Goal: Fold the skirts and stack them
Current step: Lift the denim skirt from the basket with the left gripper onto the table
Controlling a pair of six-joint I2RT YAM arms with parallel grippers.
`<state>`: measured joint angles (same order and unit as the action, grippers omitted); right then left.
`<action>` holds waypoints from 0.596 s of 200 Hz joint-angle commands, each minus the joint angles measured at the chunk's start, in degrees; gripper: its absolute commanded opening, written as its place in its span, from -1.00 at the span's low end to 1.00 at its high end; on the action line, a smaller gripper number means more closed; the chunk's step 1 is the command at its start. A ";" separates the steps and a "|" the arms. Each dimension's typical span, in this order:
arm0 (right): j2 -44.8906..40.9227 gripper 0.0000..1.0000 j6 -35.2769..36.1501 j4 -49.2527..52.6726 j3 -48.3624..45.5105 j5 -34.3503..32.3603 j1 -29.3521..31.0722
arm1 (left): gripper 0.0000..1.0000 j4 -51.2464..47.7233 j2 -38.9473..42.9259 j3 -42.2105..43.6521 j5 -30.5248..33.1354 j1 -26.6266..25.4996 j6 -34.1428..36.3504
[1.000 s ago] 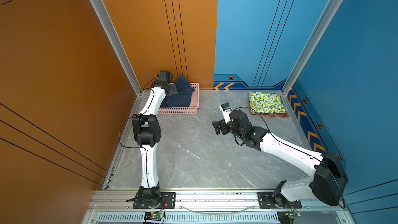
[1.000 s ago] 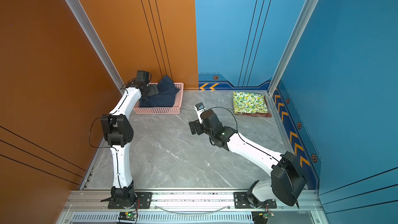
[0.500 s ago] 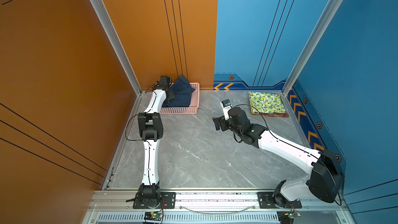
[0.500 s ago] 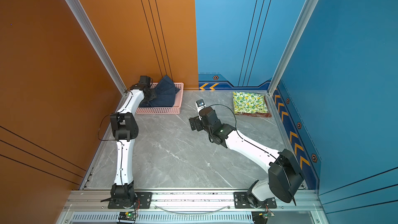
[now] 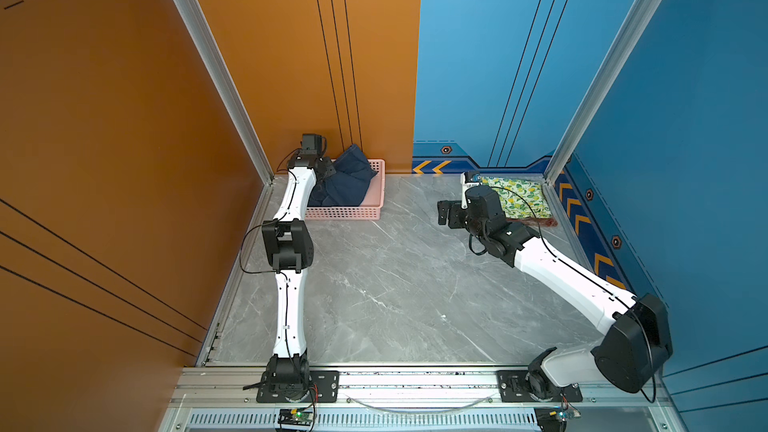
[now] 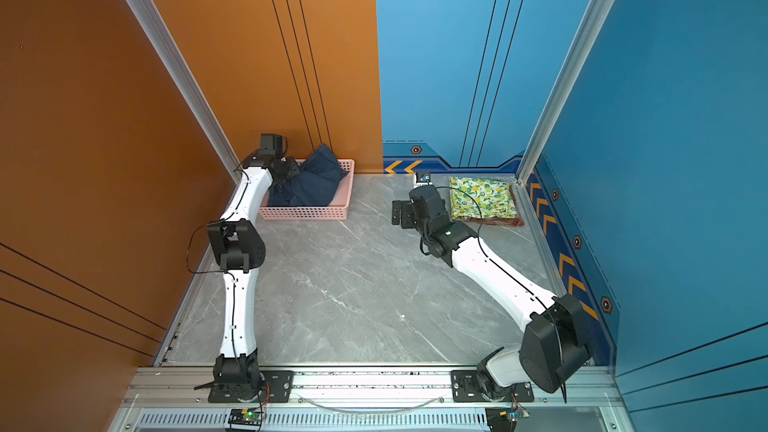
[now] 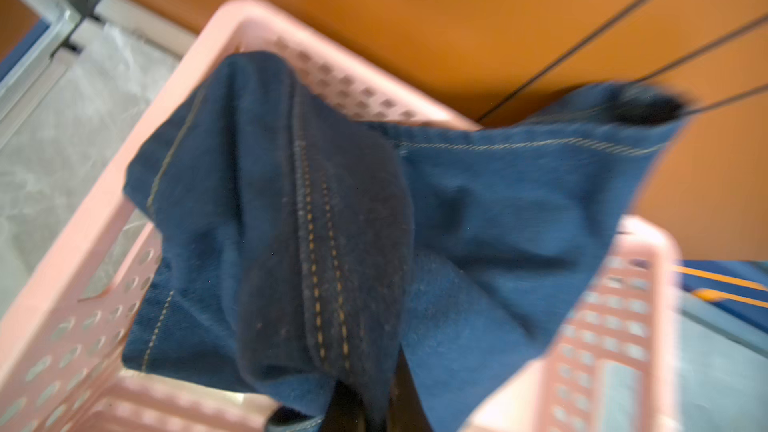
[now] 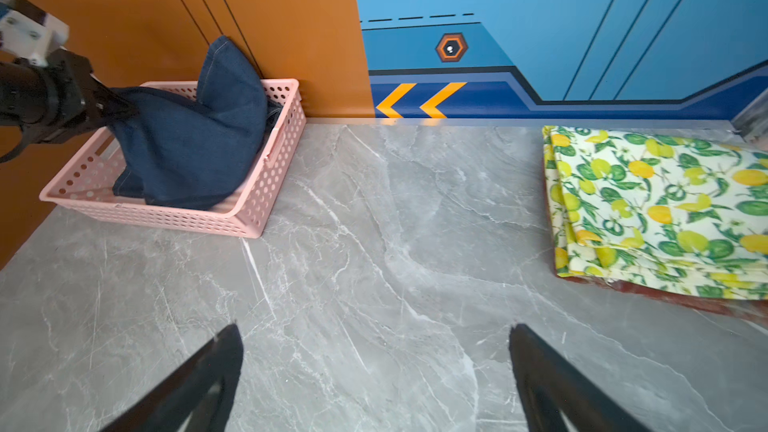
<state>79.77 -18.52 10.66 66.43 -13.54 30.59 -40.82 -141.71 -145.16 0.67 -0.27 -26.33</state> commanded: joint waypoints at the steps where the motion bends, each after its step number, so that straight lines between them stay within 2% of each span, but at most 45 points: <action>1: -3.55 1.00 -0.21 -3.03 -4.70 1.91 -1.58 | -1.00 10.36 9.21 0.10 -2.65 -1.78 2.53; 17: -5.35 1.00 0.53 -8.70 -8.90 3.87 -3.02 | -1.00 15.71 12.02 1.54 -2.98 -2.73 3.21; 31: -6.79 1.00 0.90 -12.13 -11.59 4.63 -4.07 | -1.00 16.87 13.32 -0.72 -3.83 -3.43 3.18; 65: -9.90 1.00 1.38 -14.45 -14.23 5.34 -6.04 | -1.00 25.40 20.55 1.77 -9.77 -6.00 4.15; 98: -15.41 1.00 -0.81 -14.29 -16.66 4.03 -8.64 | -1.00 28.14 29.27 5.26 -12.04 -12.05 5.67; 119: -19.71 1.00 -3.52 -10.55 -17.13 1.20 -10.12 | -1.00 28.64 35.74 11.32 -14.16 -17.29 6.21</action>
<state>64.53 -18.83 -1.34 50.24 -9.30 21.91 -19.59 -114.76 -137.75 -8.29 -12.12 -22.35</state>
